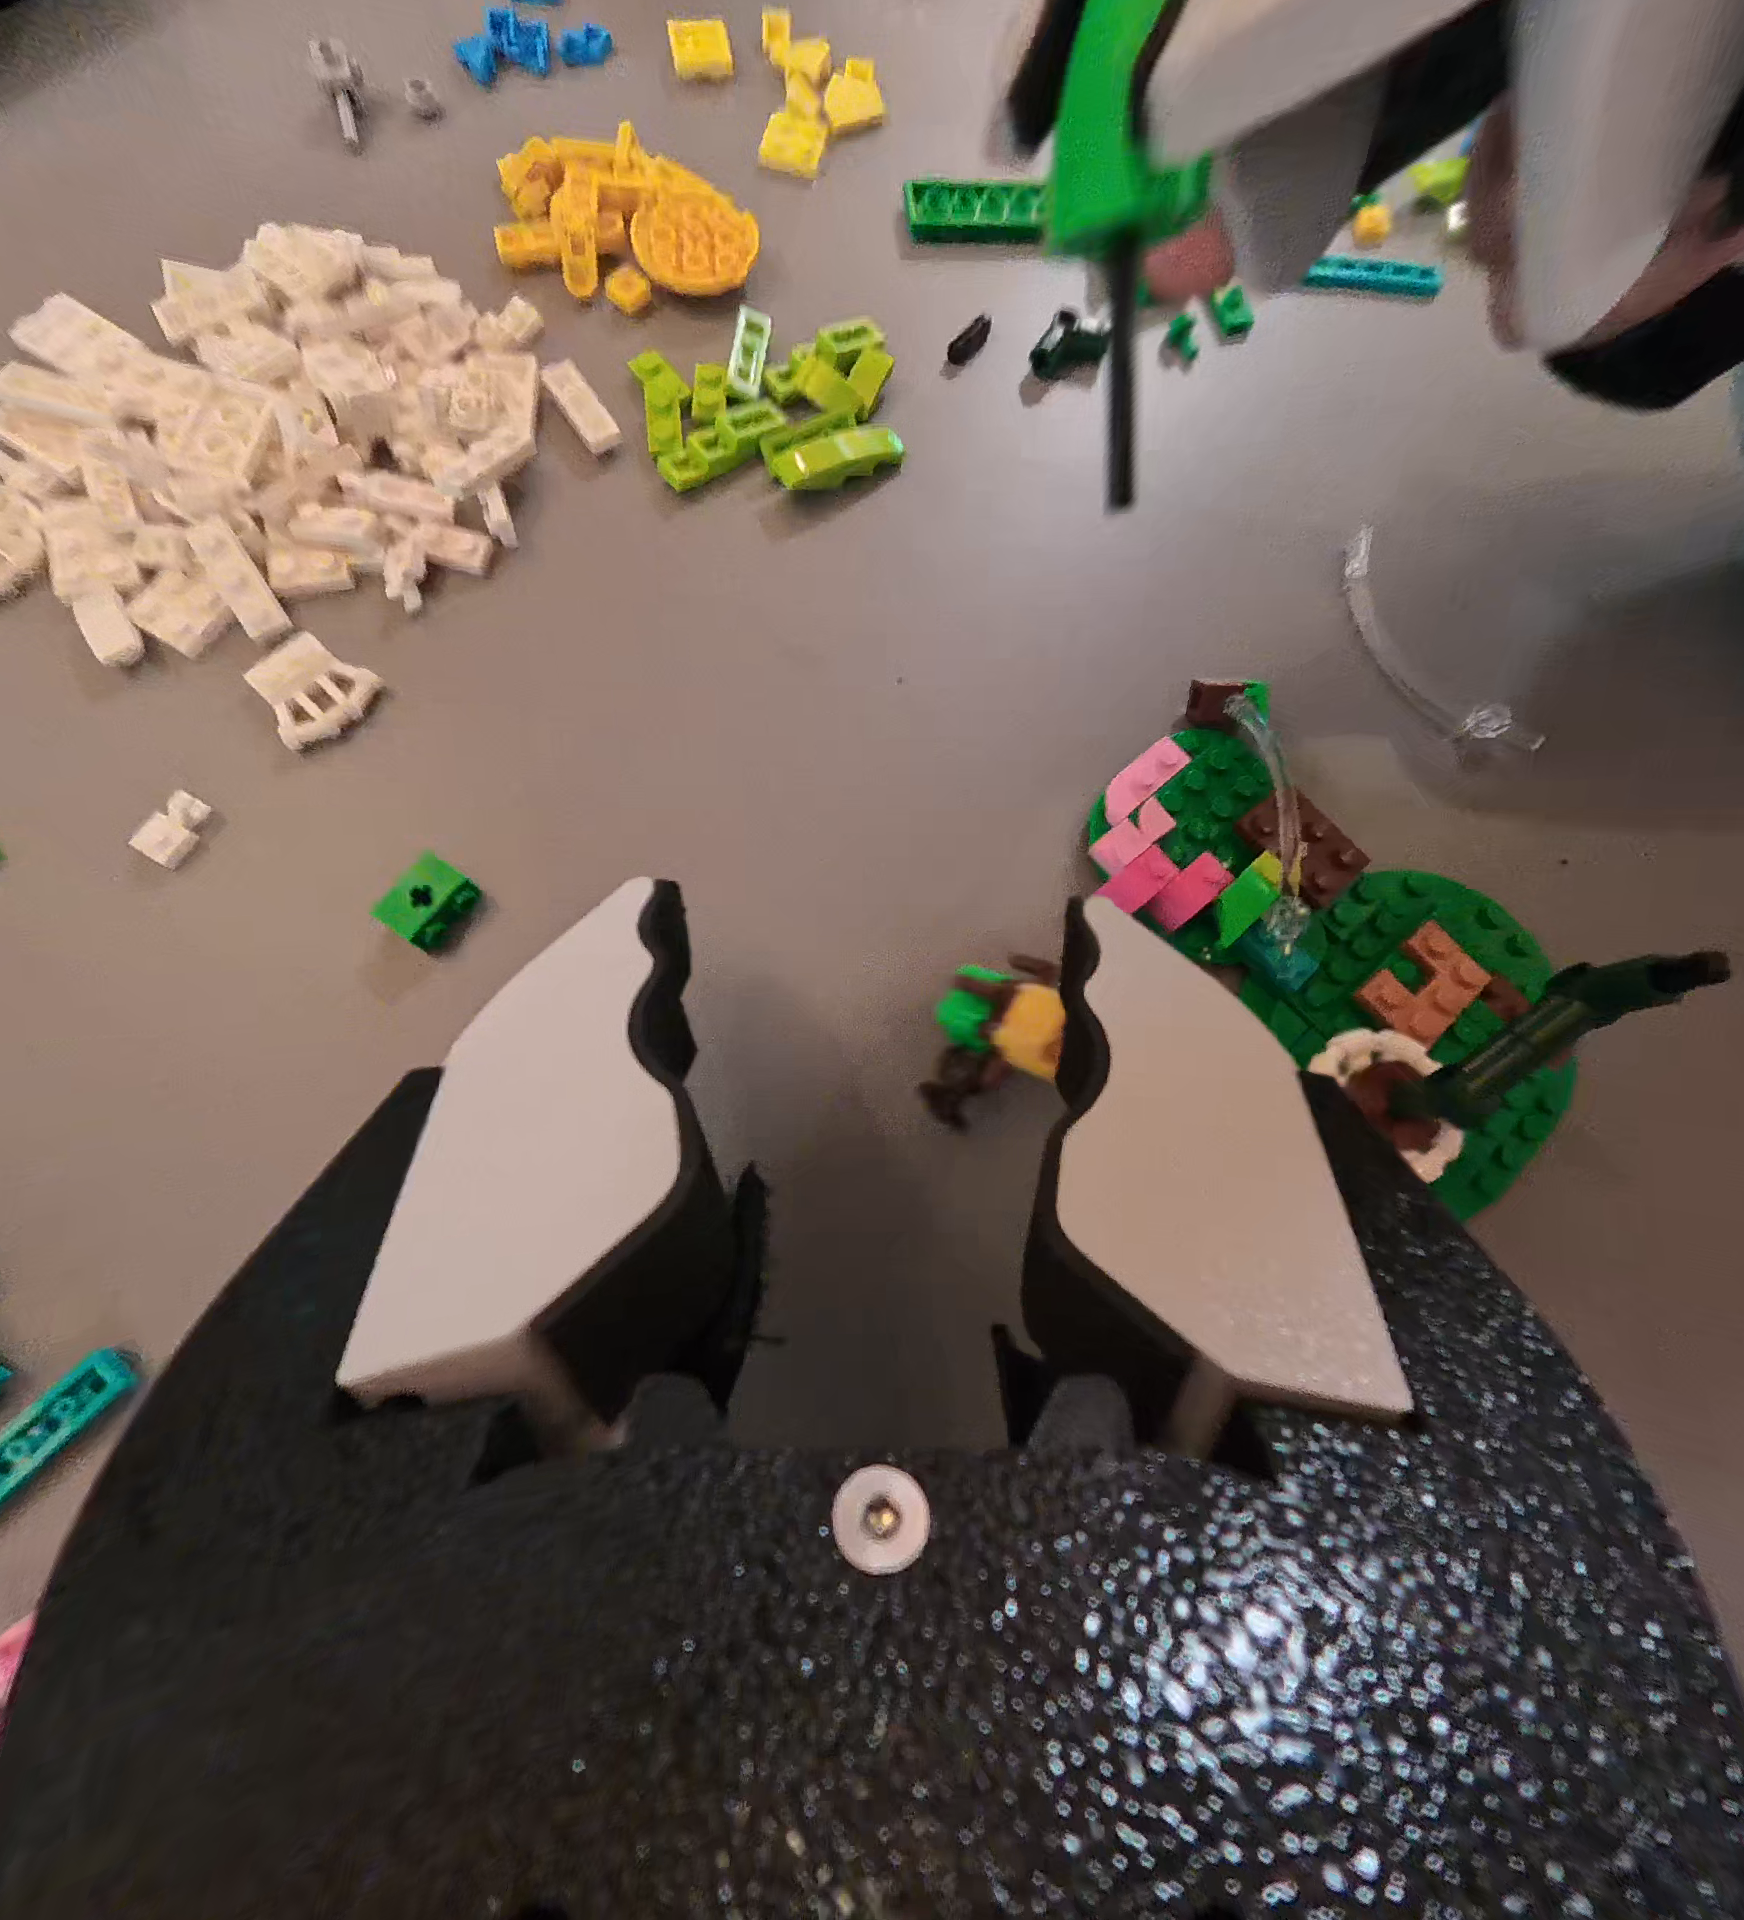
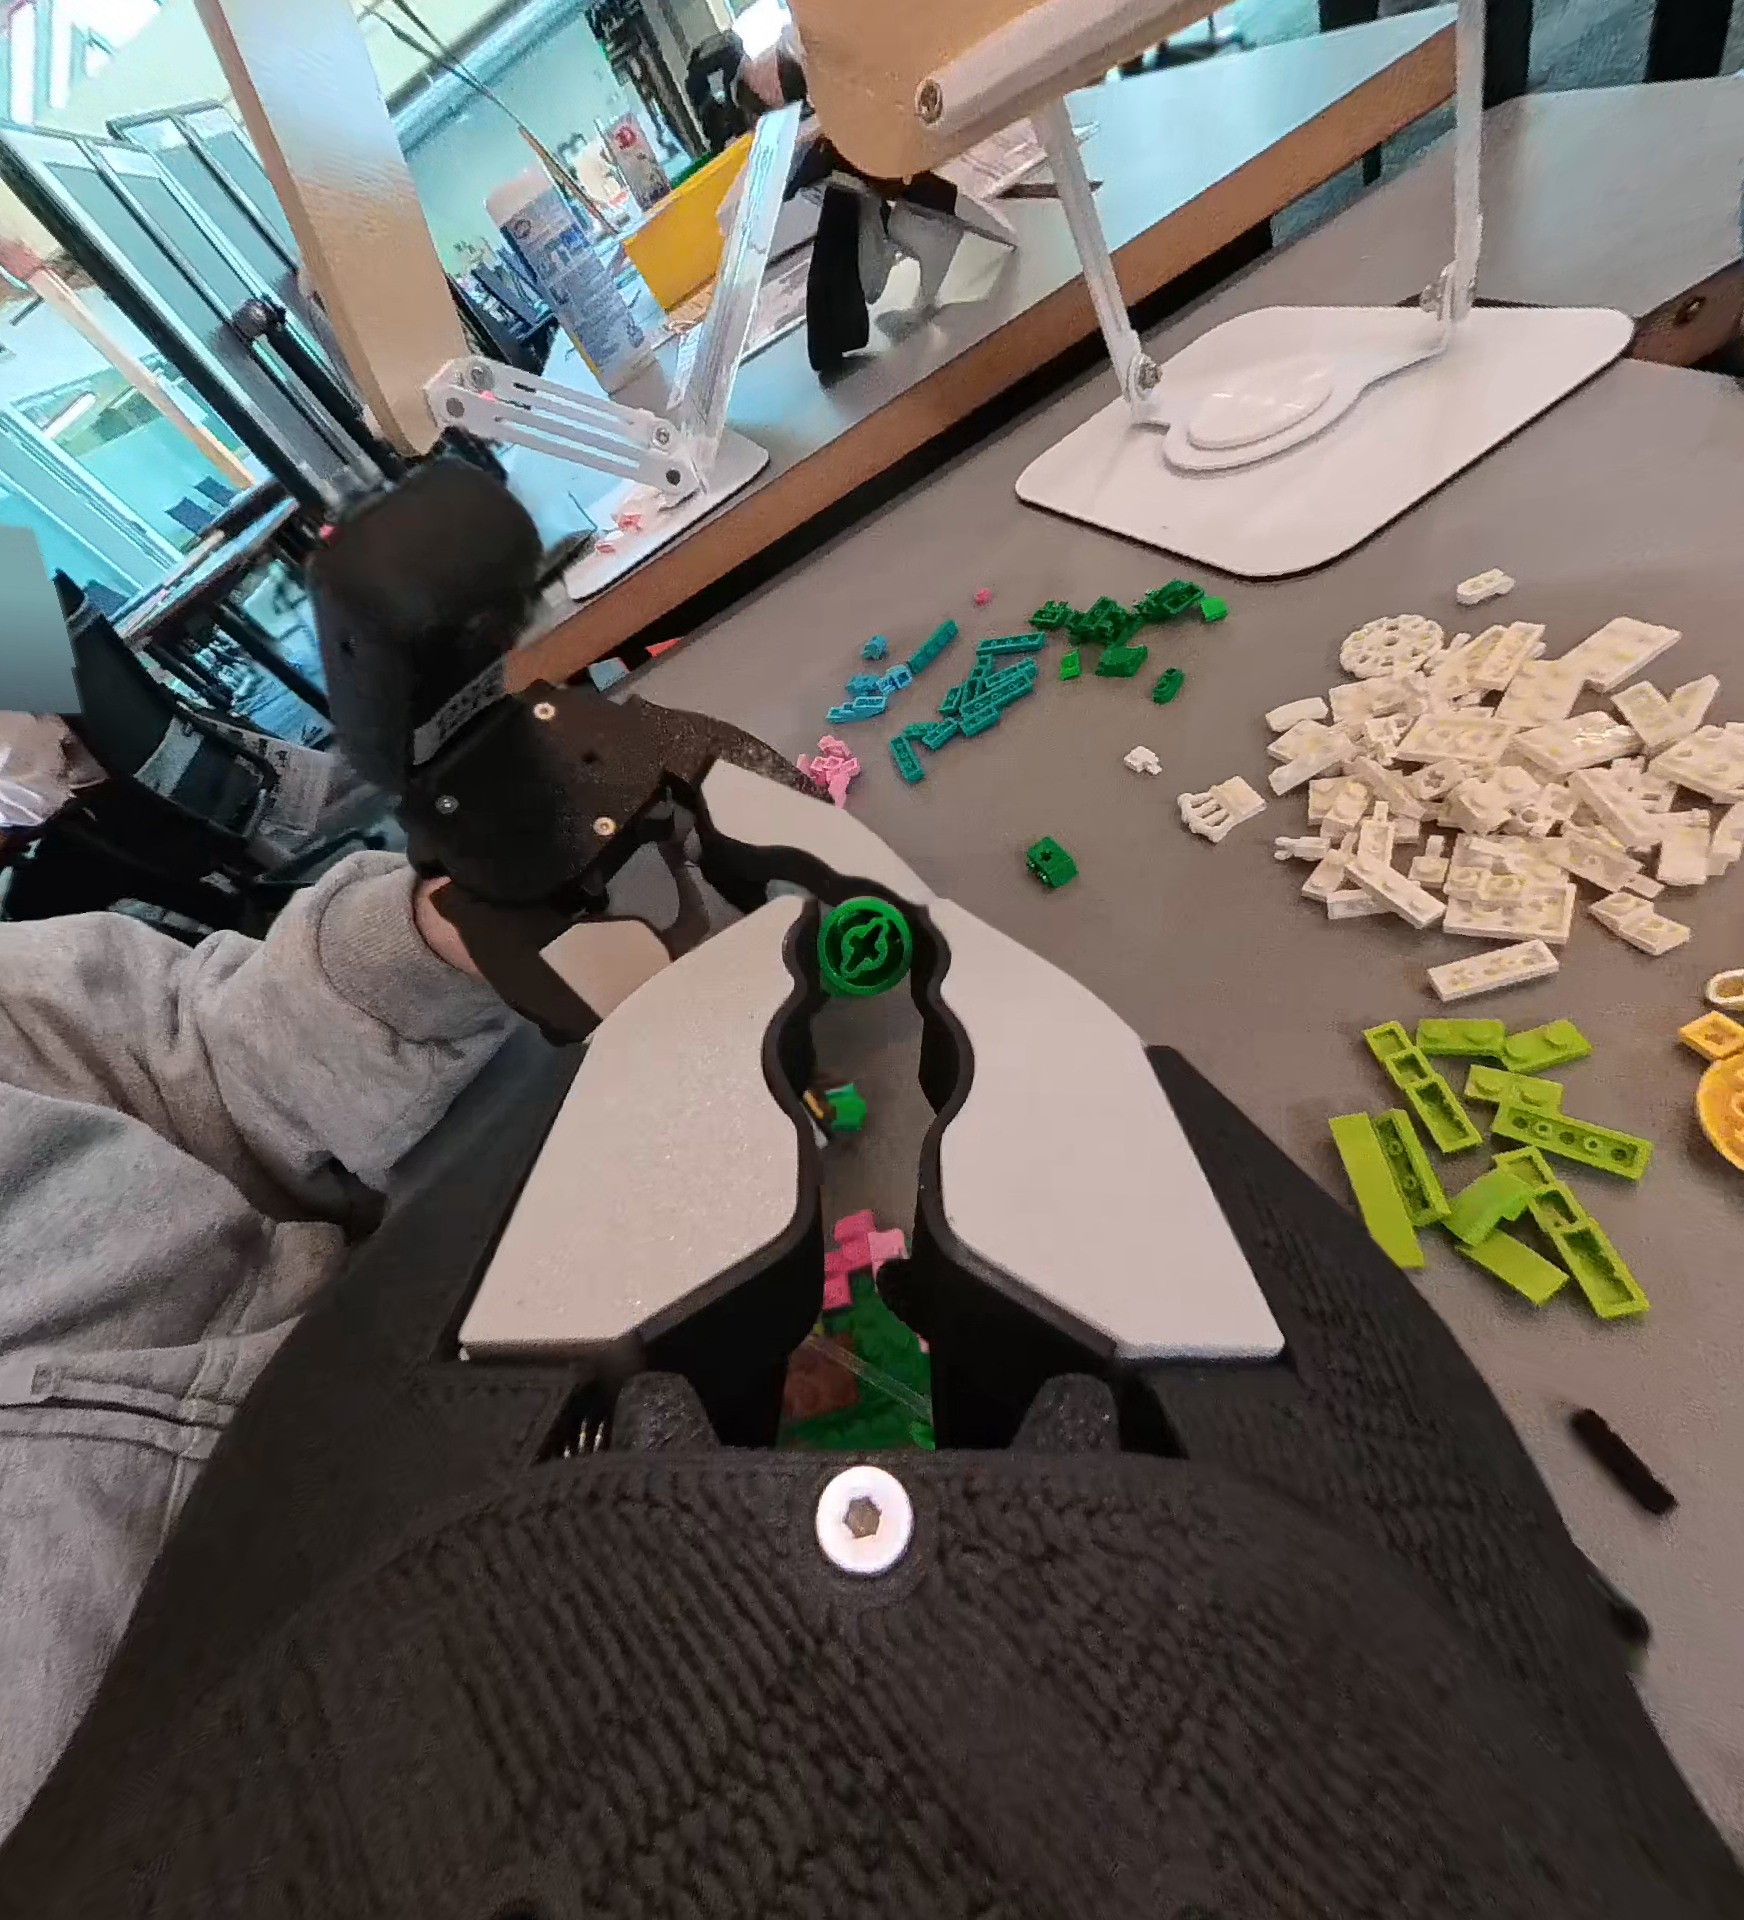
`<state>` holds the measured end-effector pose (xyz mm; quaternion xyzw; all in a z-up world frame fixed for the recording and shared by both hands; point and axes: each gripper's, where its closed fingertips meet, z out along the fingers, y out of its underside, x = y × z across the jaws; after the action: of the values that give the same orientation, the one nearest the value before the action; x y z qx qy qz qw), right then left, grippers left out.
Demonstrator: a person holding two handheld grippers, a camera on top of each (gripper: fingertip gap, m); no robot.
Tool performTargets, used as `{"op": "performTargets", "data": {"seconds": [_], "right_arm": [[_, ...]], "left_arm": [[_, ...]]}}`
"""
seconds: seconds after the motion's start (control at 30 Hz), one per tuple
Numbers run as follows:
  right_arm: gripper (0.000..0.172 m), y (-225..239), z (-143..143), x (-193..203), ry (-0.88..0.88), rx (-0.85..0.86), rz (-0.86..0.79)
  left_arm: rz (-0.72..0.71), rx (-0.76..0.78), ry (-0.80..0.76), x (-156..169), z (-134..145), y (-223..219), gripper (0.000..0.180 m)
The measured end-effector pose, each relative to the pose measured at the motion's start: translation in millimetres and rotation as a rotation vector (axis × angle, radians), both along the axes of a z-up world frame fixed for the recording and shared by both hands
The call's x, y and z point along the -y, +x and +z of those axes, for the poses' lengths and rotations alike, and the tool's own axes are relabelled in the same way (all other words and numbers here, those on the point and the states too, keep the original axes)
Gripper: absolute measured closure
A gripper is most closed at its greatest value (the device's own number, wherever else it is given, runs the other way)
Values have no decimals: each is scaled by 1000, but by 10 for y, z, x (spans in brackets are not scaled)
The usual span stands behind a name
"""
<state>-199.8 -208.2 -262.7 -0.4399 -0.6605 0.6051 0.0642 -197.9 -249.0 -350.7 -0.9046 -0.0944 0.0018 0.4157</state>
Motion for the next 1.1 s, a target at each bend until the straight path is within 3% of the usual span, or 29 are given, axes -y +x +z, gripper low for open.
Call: {"op": "performTargets", "data": {"seconds": [0.03, 0.2, 0.3, 0.5, 1.0, 1.1], "right_arm": [[156, 6, -6, 36, -7, -2, 10], [156, 11, -24, 233, 26, -56, 19], [156, -2, 13, 304, 39, -105, -4], [157, 33, 109, 402, 21, -154, 0], [156, 38, 24, 353, 135, -171, 14], [145, 20, 65, 292, 179, -220, -6]], "left_arm": [[-6, -30, 36, -30, 68, 6, 112], [-35, -187, 263, -181, 530, 100, 137], [-8, -297, 249, -192, 568, 54, 153], [8, -363, 252, -222, 547, 41, 173], [16, -457, 292, -150, 598, -22, 179], [37, -466, 273, -101, 562, -81, 179]]}}
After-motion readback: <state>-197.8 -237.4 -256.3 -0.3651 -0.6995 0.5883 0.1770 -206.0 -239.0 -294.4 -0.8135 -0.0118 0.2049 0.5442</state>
